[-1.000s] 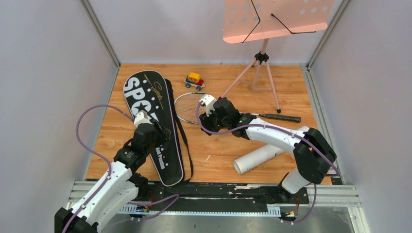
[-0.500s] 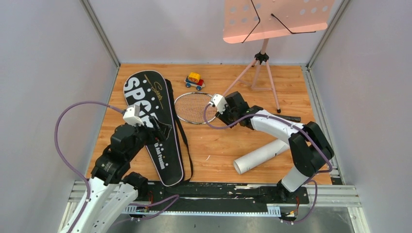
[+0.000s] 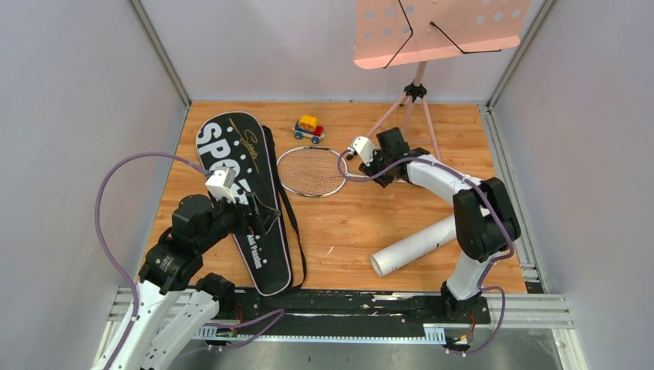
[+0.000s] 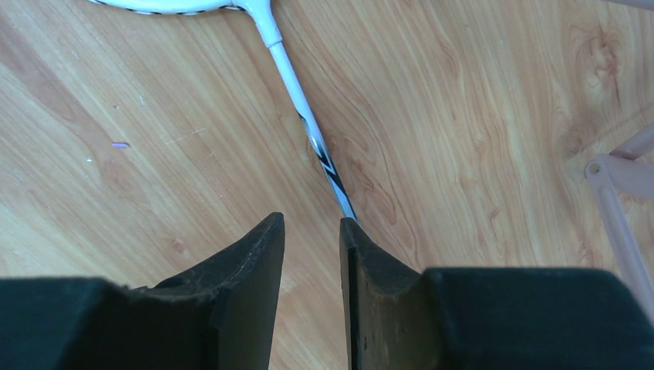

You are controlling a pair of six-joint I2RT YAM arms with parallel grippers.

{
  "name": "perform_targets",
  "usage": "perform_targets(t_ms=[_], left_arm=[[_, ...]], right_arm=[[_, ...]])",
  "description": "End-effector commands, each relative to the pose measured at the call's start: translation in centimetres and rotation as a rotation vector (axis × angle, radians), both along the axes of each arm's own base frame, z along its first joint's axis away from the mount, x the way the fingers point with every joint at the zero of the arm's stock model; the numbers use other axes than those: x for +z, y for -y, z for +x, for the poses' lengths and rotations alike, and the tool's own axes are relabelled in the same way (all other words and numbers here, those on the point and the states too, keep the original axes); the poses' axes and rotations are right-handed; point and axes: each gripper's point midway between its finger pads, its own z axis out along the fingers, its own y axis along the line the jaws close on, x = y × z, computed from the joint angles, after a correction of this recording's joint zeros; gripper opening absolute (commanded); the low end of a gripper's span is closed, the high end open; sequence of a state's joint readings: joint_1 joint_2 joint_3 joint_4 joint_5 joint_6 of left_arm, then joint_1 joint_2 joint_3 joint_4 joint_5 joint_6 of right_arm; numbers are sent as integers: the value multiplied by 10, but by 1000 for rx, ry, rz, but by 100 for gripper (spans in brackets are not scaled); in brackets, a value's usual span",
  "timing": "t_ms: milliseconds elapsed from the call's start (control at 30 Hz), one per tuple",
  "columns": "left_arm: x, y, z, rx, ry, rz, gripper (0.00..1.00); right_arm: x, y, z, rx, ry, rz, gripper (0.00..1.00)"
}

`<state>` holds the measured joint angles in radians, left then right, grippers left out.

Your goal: Pack up the badminton gear

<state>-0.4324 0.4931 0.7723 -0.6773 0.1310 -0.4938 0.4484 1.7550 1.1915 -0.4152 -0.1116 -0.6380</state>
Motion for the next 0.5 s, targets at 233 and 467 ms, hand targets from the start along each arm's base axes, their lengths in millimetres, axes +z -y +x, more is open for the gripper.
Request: perform_targets(t_ms=[233,467], left_arm=[[25,-4,-10,-19,129,-33,100],[32,-10,-13,6,170,-41,100]], right_arm=[[-7,-5,21,126,-57,1,34],[-23,-1,27,129,-92,-17,35]])
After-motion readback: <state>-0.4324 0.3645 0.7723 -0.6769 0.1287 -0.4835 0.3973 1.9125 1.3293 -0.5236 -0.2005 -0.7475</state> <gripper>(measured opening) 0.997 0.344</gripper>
